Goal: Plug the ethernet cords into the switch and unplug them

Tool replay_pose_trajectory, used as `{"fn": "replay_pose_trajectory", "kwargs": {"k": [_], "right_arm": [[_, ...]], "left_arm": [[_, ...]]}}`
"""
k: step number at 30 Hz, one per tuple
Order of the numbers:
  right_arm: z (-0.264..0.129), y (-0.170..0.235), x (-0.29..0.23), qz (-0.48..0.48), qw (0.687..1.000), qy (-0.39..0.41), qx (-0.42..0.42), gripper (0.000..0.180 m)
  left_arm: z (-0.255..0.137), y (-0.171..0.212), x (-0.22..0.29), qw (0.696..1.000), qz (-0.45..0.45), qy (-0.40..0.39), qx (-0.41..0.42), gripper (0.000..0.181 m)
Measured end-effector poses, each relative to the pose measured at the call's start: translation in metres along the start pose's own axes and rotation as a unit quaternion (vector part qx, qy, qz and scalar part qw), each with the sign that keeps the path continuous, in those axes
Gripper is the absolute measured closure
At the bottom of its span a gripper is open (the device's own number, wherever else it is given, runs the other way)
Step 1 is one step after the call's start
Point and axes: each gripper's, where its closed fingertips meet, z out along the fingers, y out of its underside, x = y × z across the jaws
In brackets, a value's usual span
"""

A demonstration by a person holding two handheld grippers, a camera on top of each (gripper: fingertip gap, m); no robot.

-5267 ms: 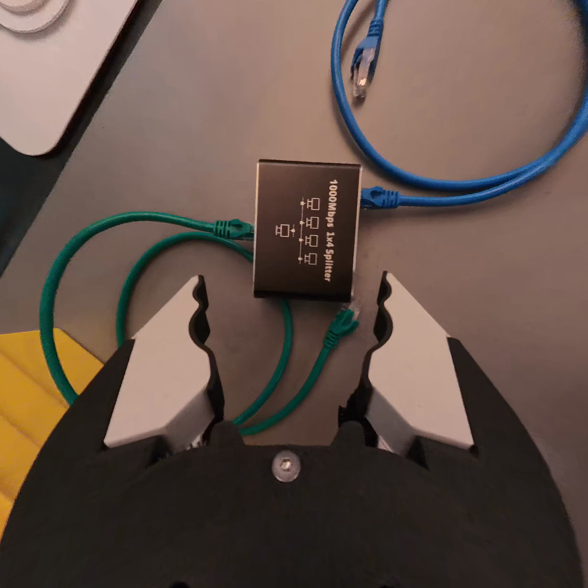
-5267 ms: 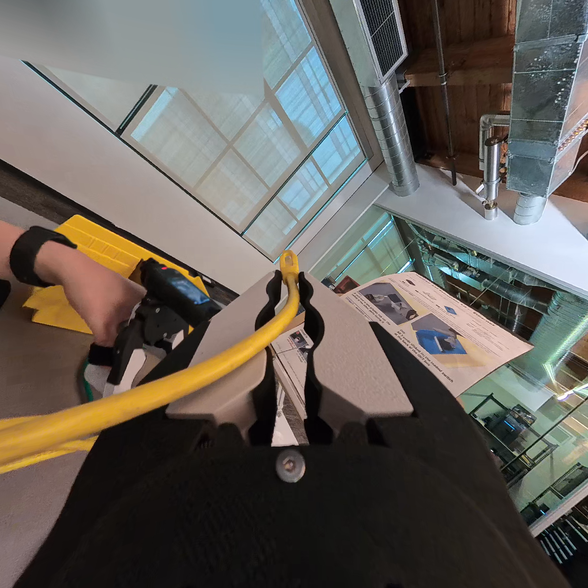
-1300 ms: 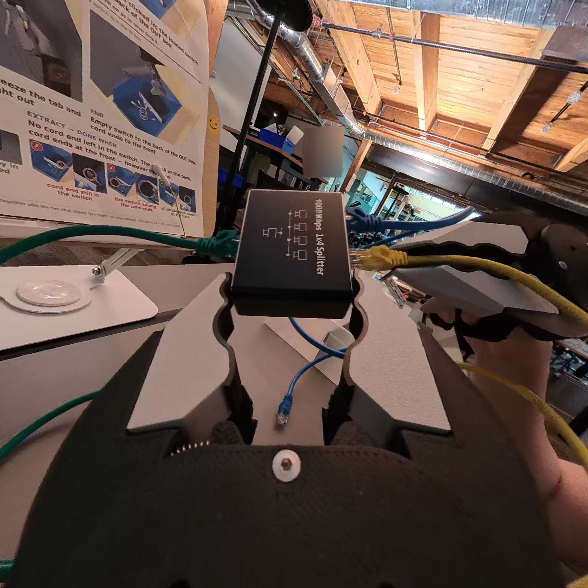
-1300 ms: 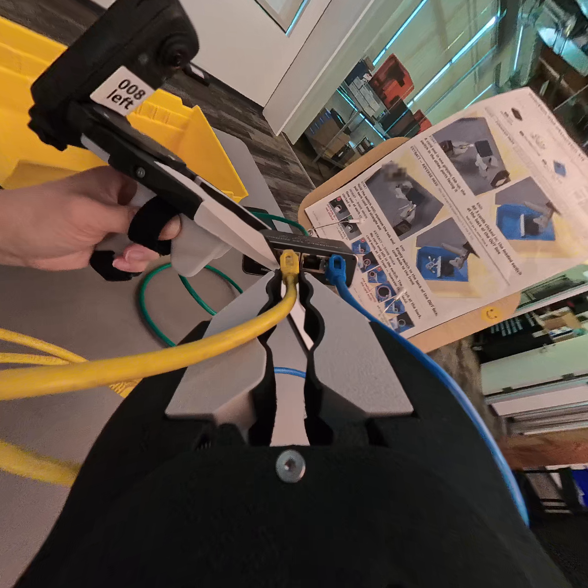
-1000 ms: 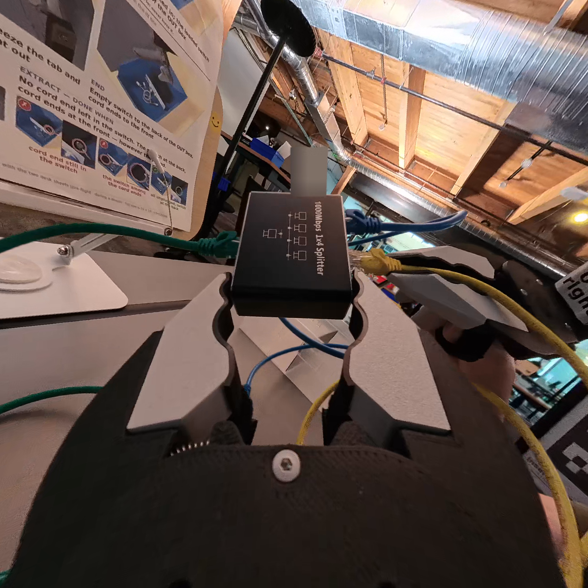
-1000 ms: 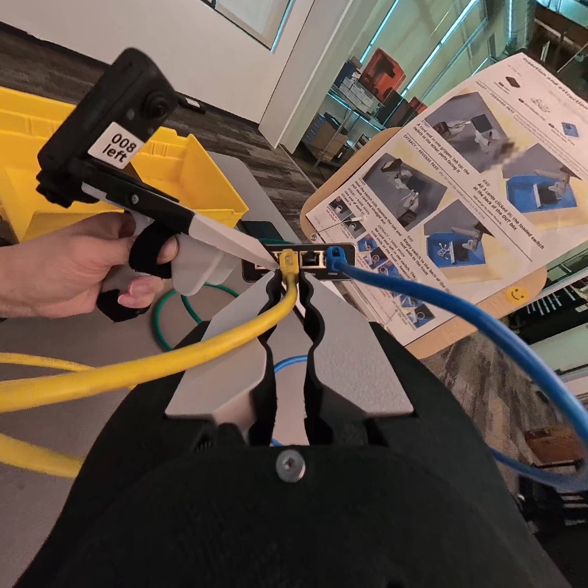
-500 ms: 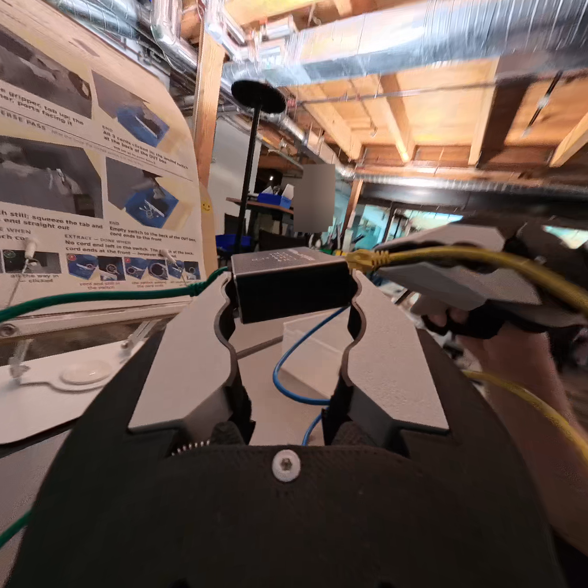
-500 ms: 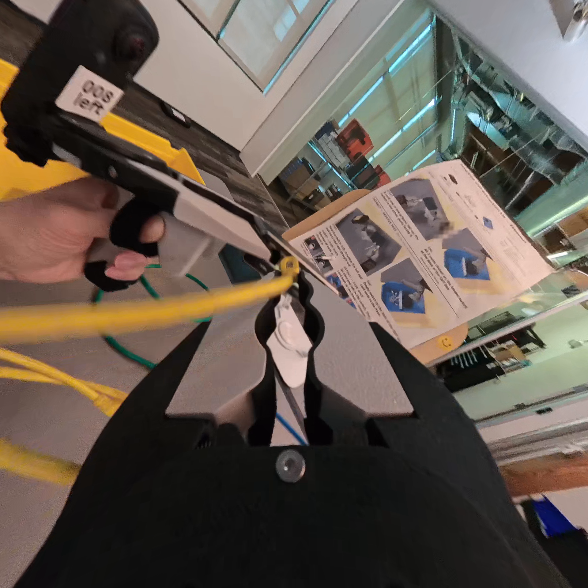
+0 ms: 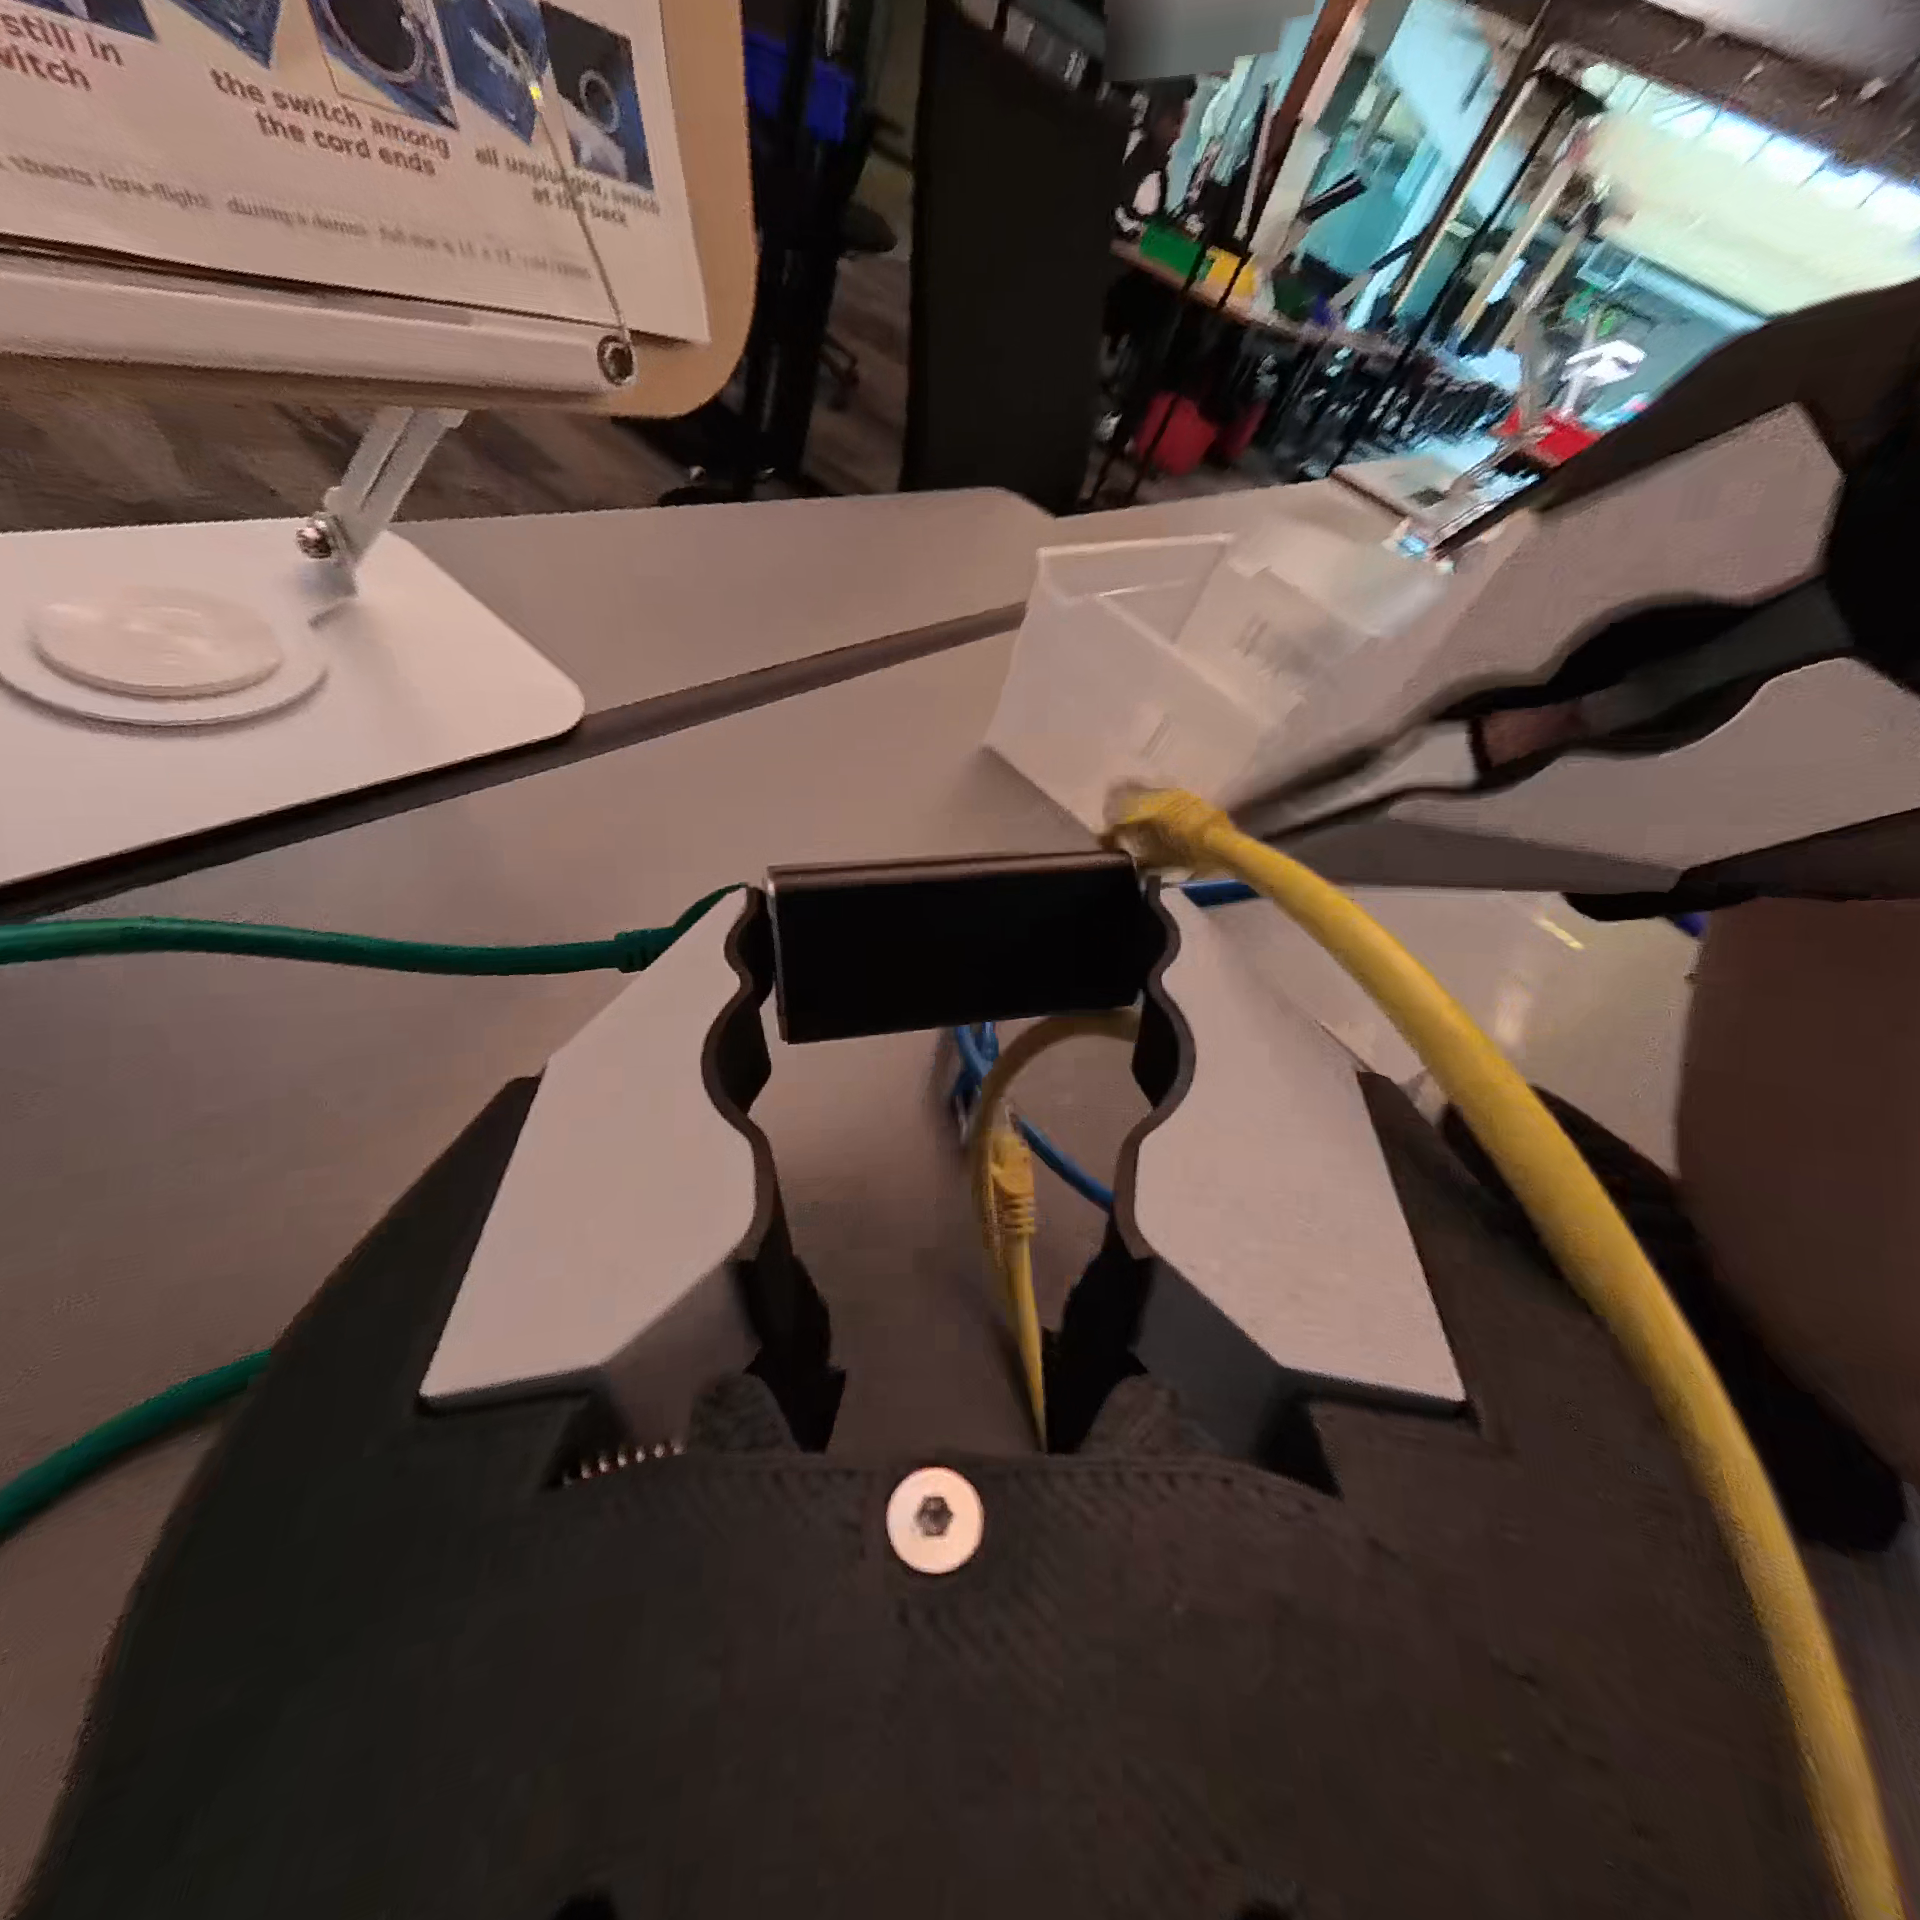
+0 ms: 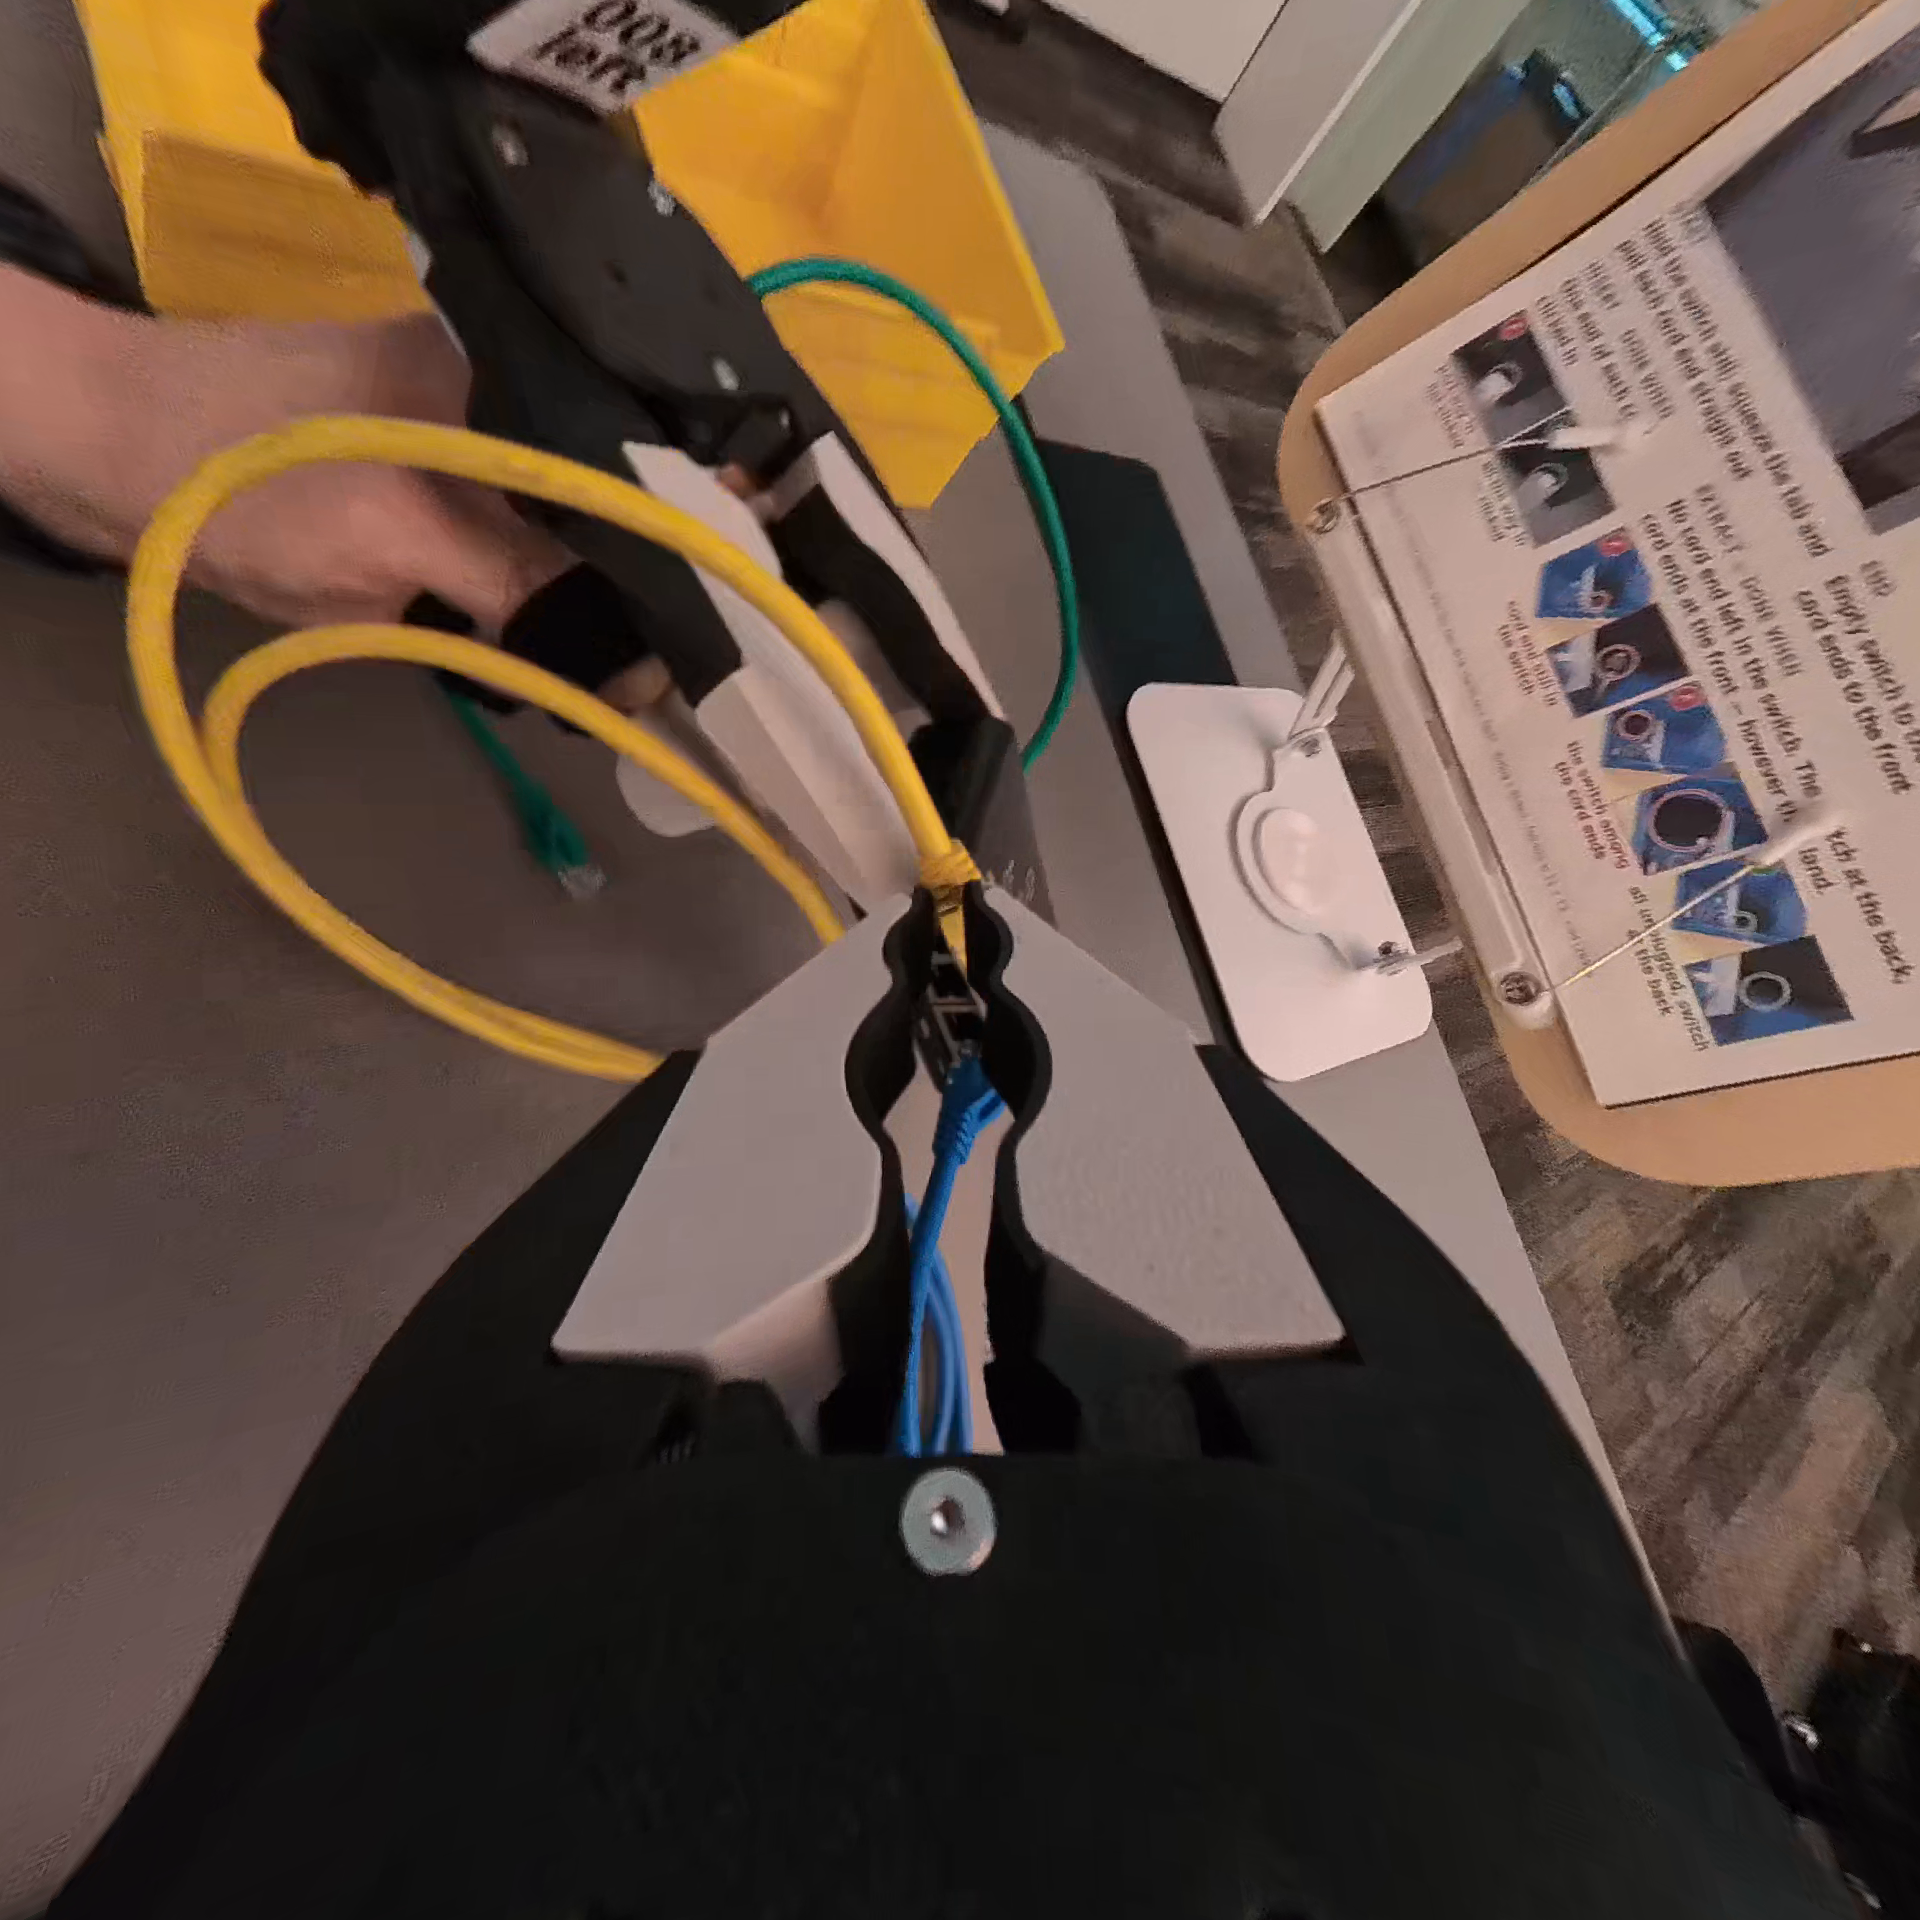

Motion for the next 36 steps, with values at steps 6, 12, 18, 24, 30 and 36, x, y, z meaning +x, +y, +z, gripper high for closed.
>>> {"fn": "replay_pose_trajectory", "kwargs": {"k": [6,12,18,24,30,36], "right_arm": [[-0.003,0.010,-0.013,-0.074,0.997,-0.023,-0.029,0.180],[0.004,0.038,-0.018,-0.098,0.991,-0.041,-0.082,0.179],[0.022,0.046,-0.012,-0.084,0.993,-0.027,-0.084,0.154],[0.059,0.042,-0.004,-0.020,0.998,0.015,-0.058,0.140],[0.070,0.054,-0.002,0.017,0.998,0.013,-0.059,0.174],[0.038,0.030,0.007,0.063,0.997,-0.028,0.026,0.175]], "left_arm": [[0.007,0.034,-0.025,0.993,0.022,-0.058,-0.097,0.111],[0.013,0.077,-0.045,0.965,0.094,-0.125,-0.210,0.111],[0.013,0.094,-0.053,0.956,0.090,-0.130,-0.249,0.111],[0.014,0.099,-0.053,0.952,0.094,-0.131,-0.259,0.111],[0.017,0.109,-0.054,0.952,0.082,-0.121,-0.270,0.112],[0.016,0.105,-0.054,0.957,0.055,-0.115,-0.261,0.102]]}}
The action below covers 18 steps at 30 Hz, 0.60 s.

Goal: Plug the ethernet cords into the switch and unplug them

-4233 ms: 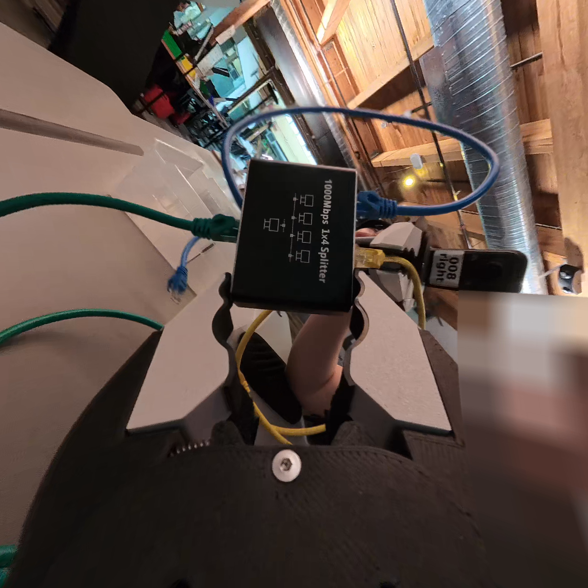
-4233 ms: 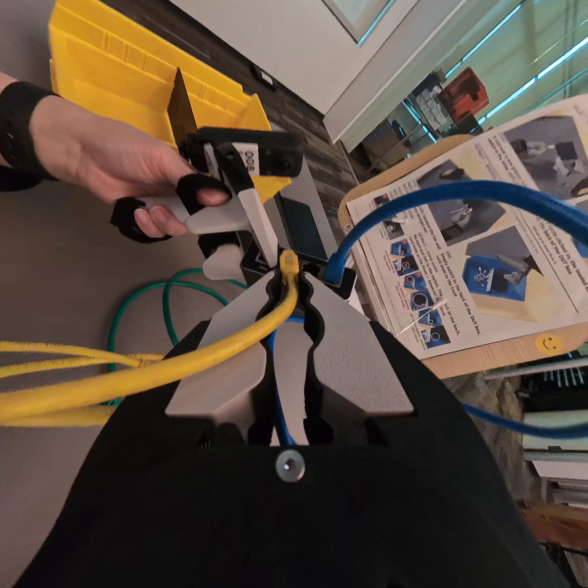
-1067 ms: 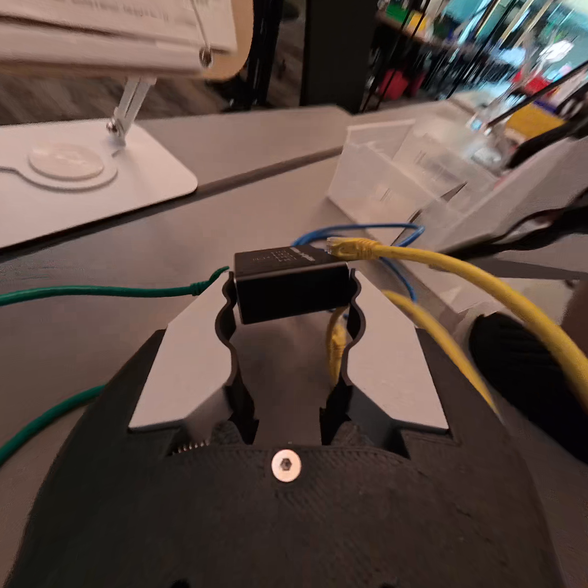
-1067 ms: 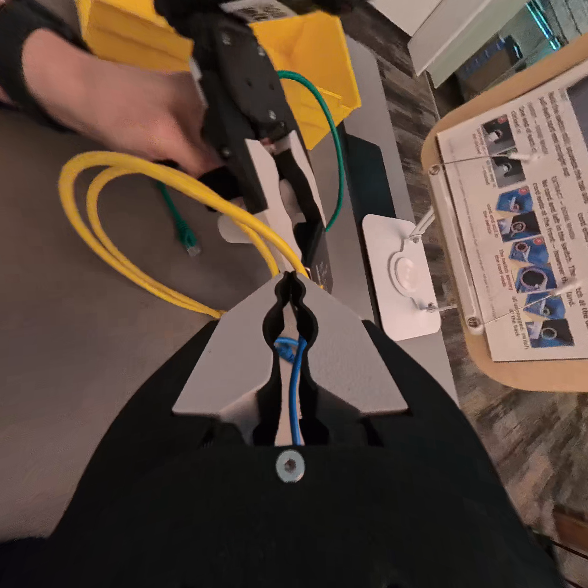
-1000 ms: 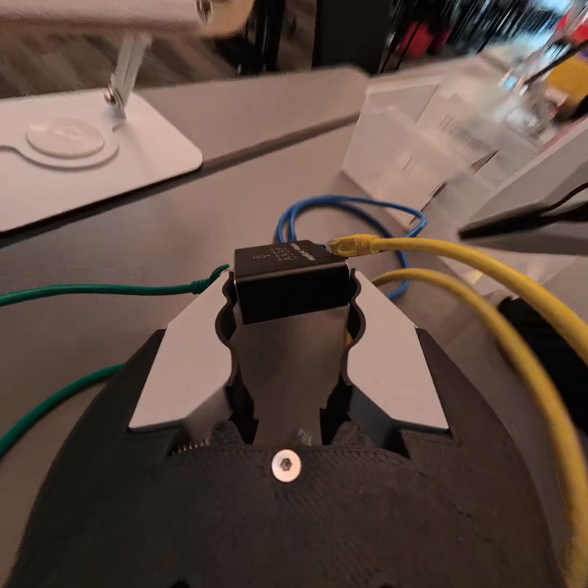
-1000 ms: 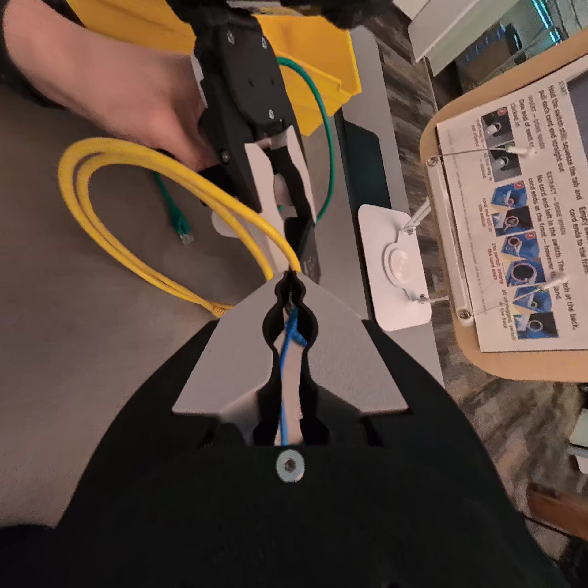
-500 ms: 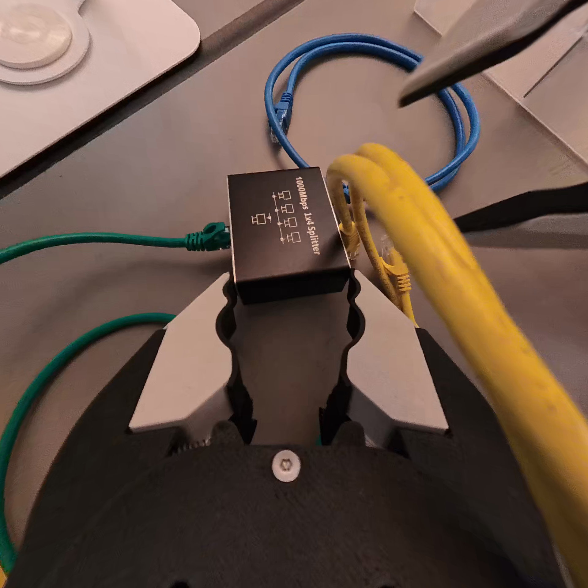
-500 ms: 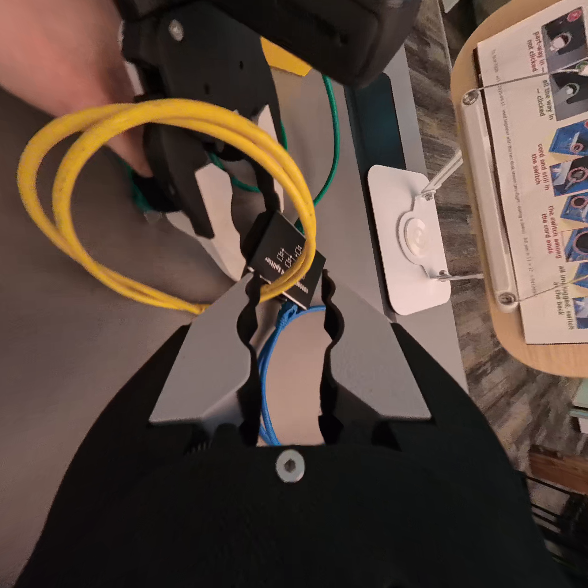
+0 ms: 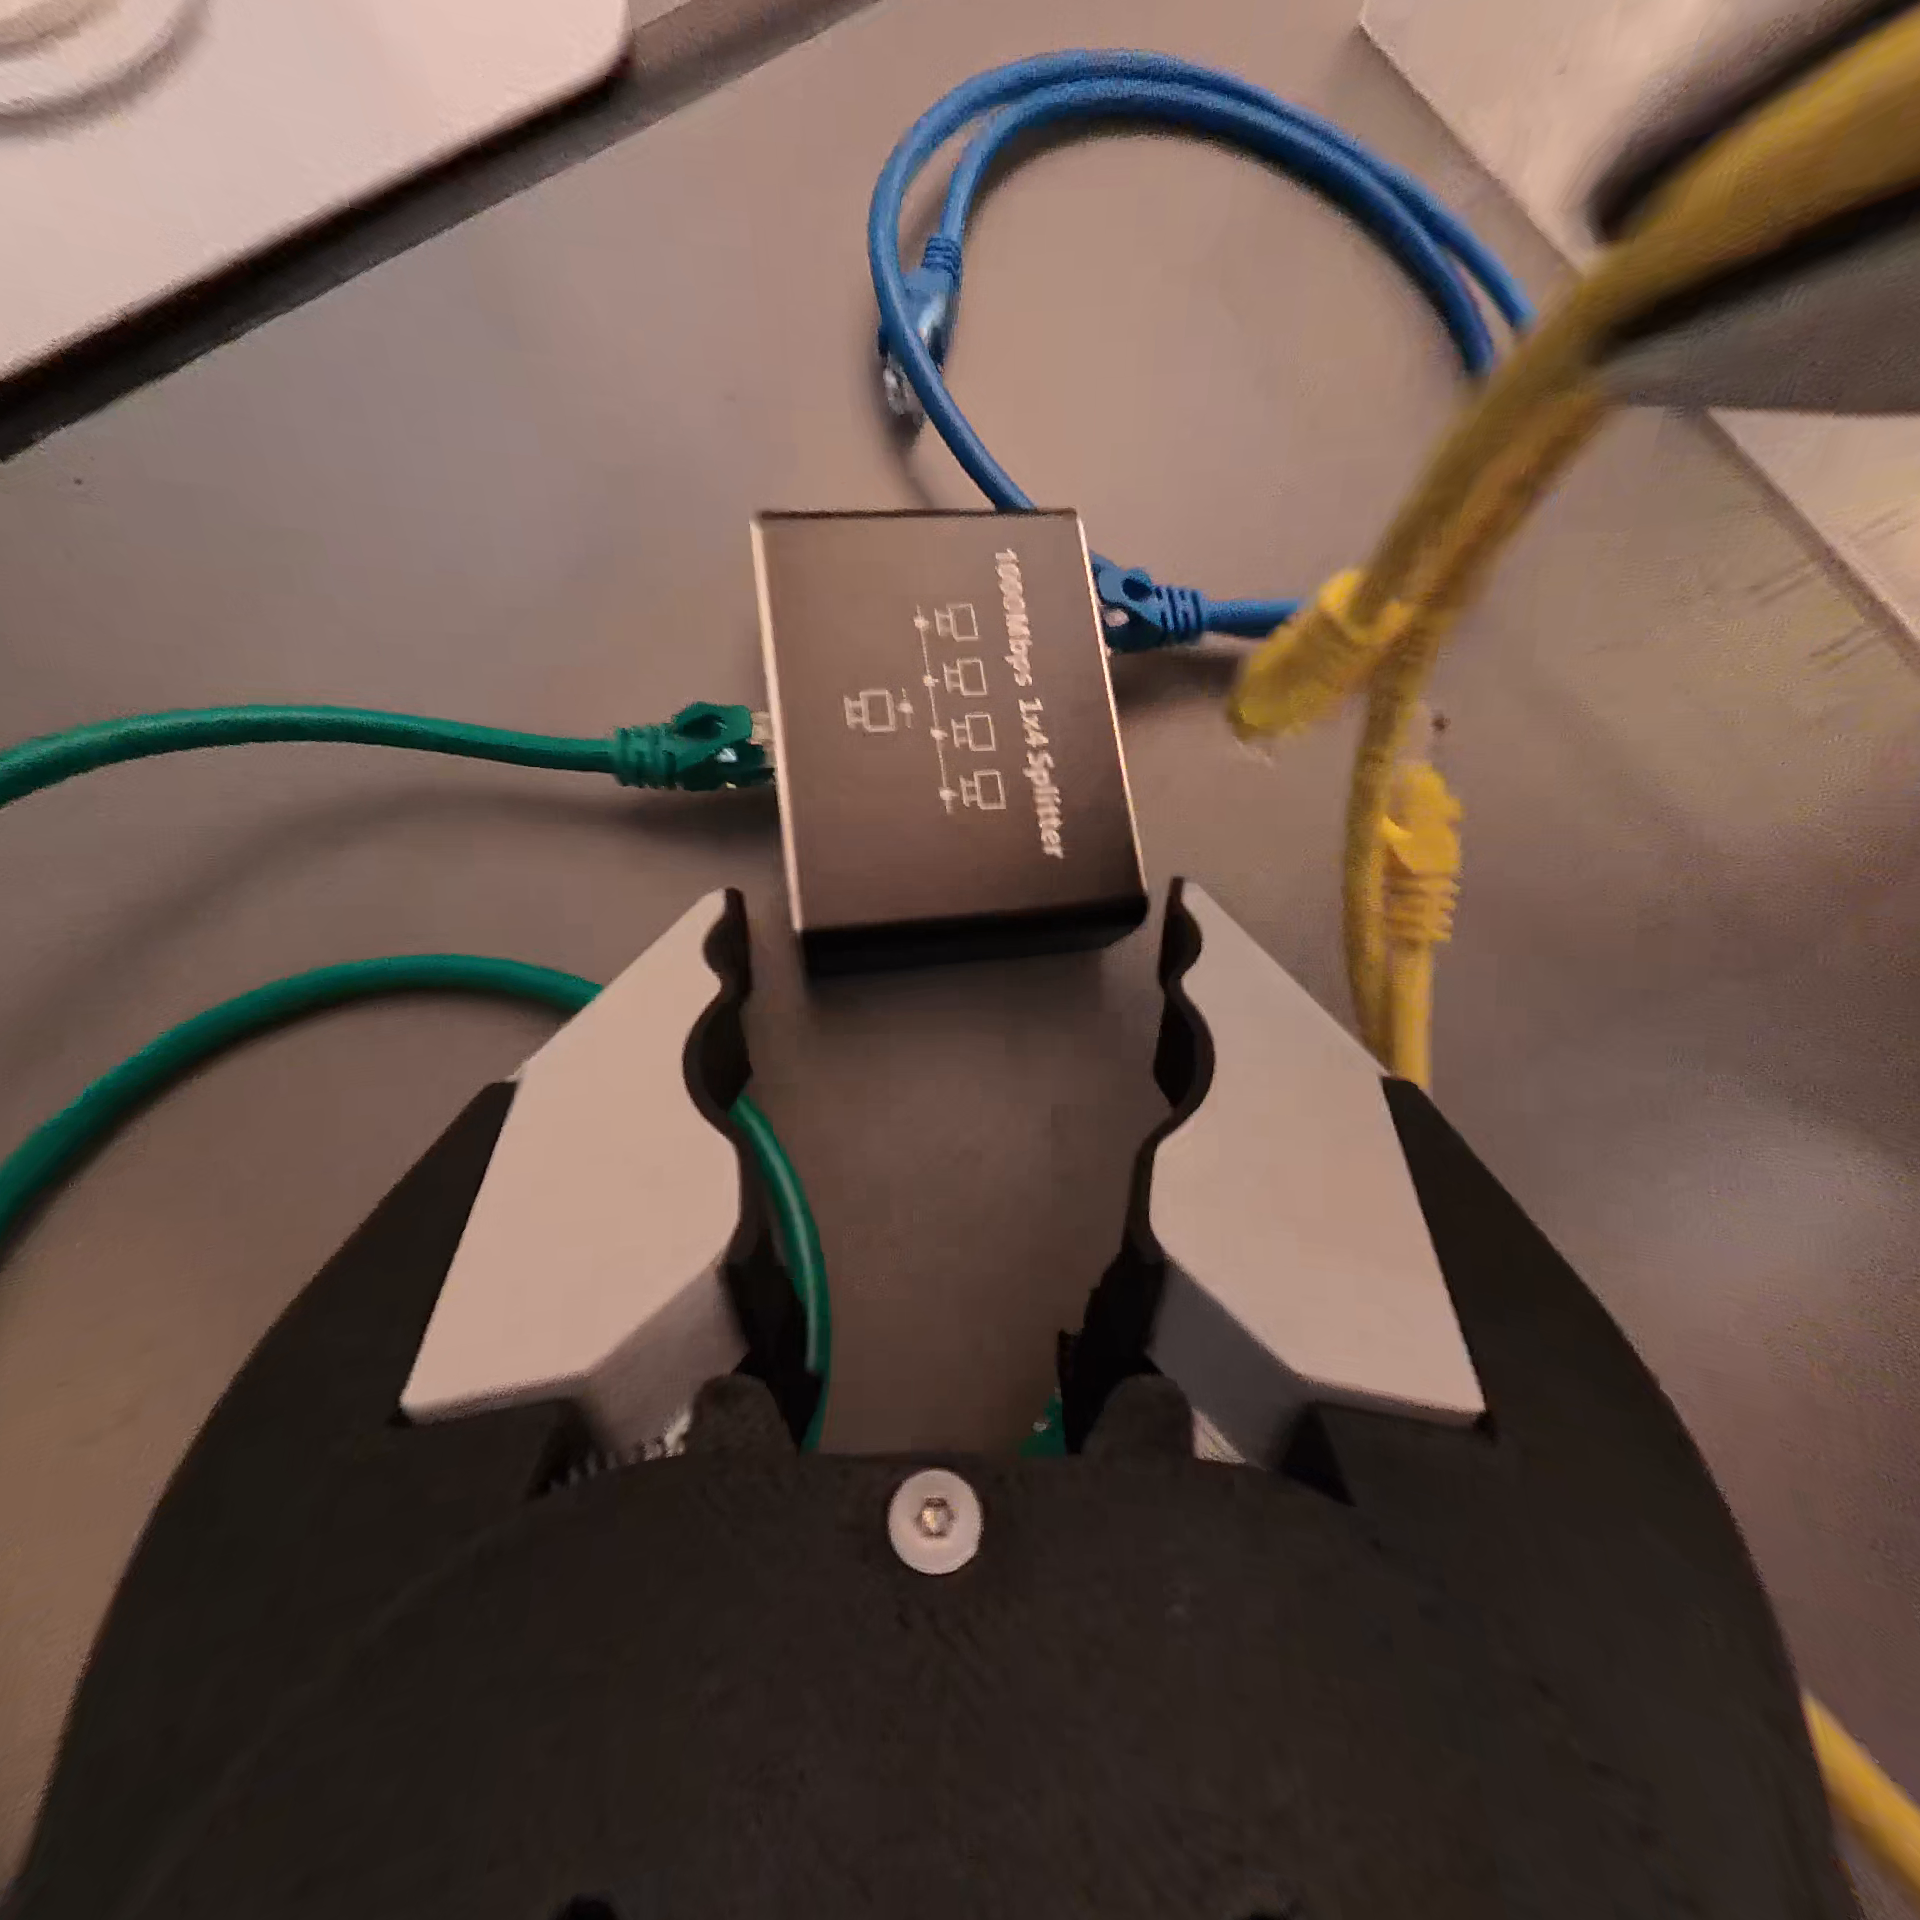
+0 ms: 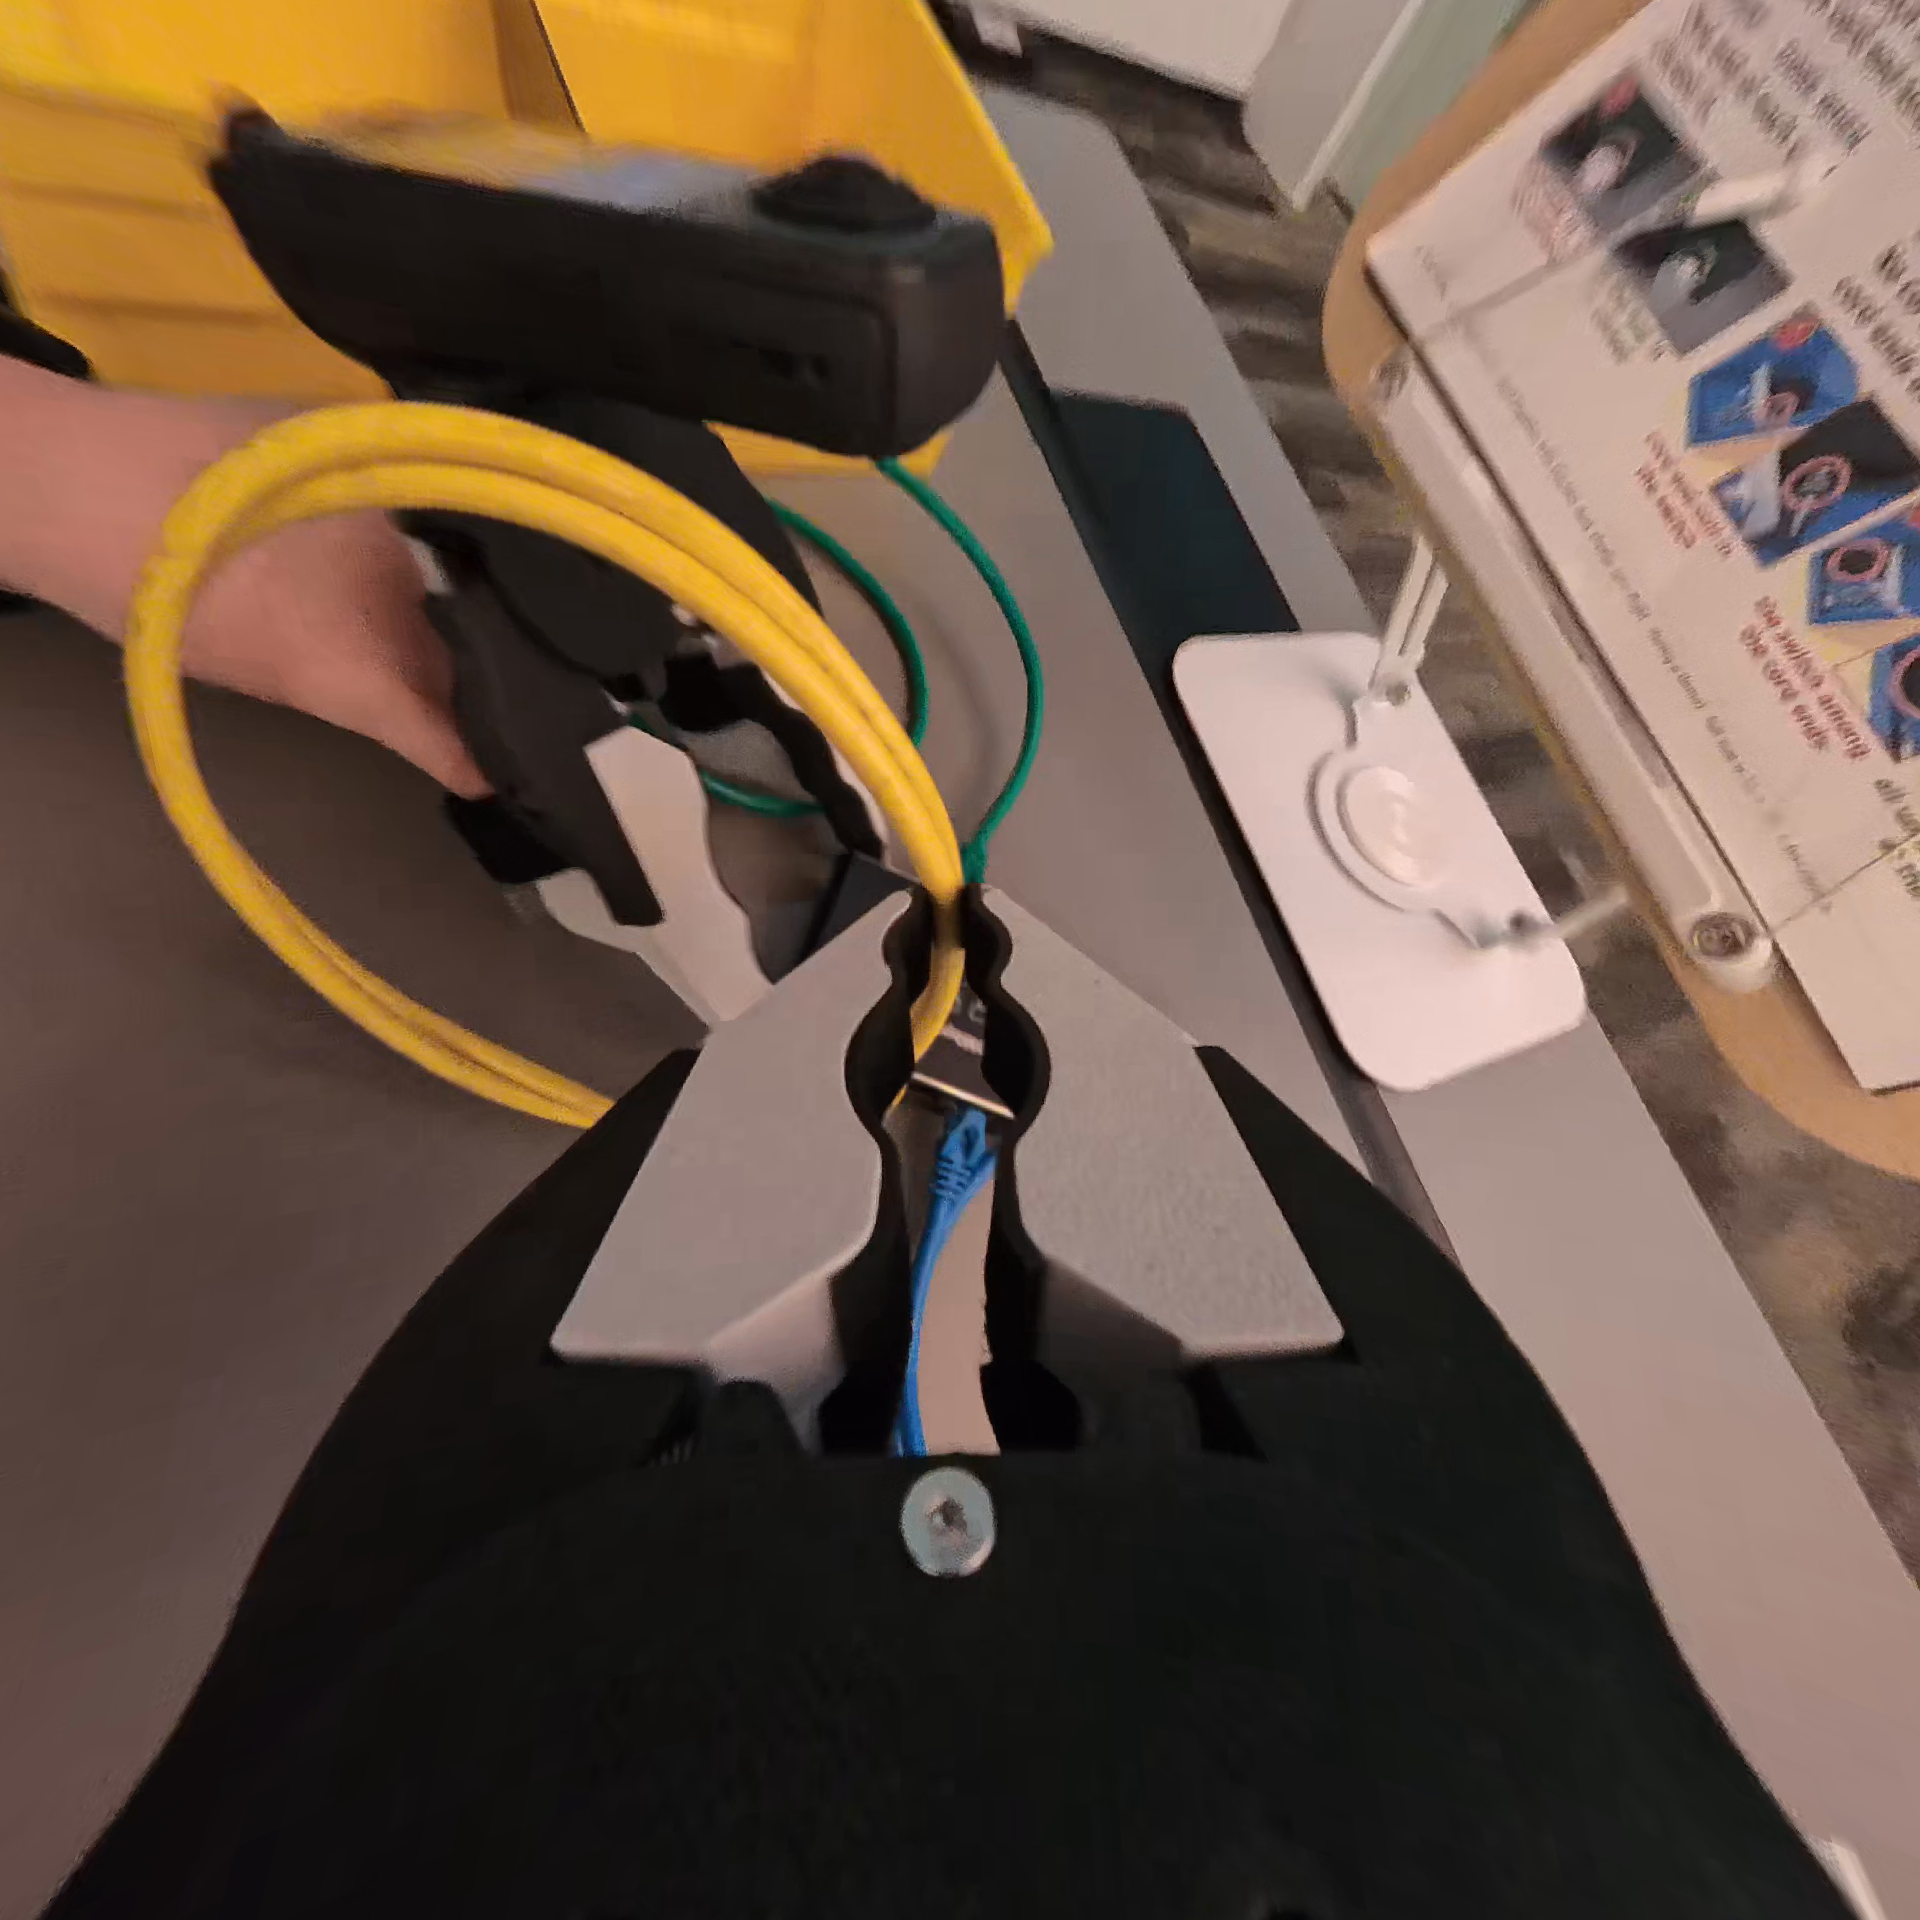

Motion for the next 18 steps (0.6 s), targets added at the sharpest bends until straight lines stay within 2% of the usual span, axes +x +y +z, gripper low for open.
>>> {"fn": "replay_pose_trajectory", "kwargs": {"k": [5,9,11,13,14,16,18], "right_arm": [[-0.042,-0.053,-0.001,0.051,0.985,-0.051,0.160,0.175],[-0.089,-0.096,-0.001,0.069,0.951,-0.075,0.291,0.175],[-0.115,-0.114,-0.007,0.066,0.930,-0.095,0.350,0.175],[-0.138,-0.129,-0.011,0.059,0.908,-0.103,0.403,0.175],[-0.147,-0.135,-0.013,0.059,0.899,-0.107,0.422,0.175],[-0.160,-0.144,-0.016,0.057,0.887,-0.106,0.446,0.175],[-0.166,-0.149,-0.019,0.051,0.884,-0.099,0.455,0.175]], "left_arm": [[-0.030,-0.033,-0.007,0.997,-0.006,-0.013,0.070,0.088],[-0.080,-0.079,0.000,0.982,-0.016,0.028,0.187,0.079],[-0.118,-0.103,0.022,0.955,-0.021,0.120,0.270,0.085],[-0.159,-0.119,0.048,0.907,-0.017,0.228,0.354,0.099],[-0.178,-0.125,0.059,0.880,-0.016,0.273,0.387,0.099],[-0.203,-0.127,0.081,0.841,0.001,0.342,0.418,0.104],[-0.209,-0.122,0.103,0.833,0.040,0.376,0.403,0.104]]}}
